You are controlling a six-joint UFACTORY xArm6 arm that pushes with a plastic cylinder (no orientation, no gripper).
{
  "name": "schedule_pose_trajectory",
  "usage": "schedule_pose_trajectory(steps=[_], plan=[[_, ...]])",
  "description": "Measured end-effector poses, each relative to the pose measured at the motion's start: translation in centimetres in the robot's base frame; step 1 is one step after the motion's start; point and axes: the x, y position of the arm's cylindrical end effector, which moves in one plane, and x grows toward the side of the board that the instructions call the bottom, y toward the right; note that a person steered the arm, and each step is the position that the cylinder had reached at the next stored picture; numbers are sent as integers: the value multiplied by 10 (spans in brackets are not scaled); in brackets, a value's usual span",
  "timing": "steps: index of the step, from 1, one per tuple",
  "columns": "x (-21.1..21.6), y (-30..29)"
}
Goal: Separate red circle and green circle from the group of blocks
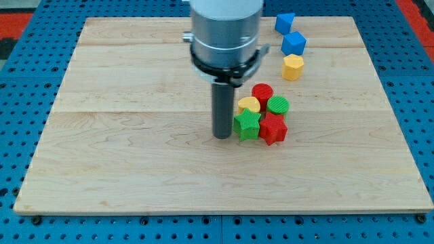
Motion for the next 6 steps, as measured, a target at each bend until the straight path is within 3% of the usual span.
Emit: schedule_pose_trajectory(steps=[1,2,3,5,6], plan=[[-33,-18],[-82,26],[-94,91],[-41,80],[-32,102]])
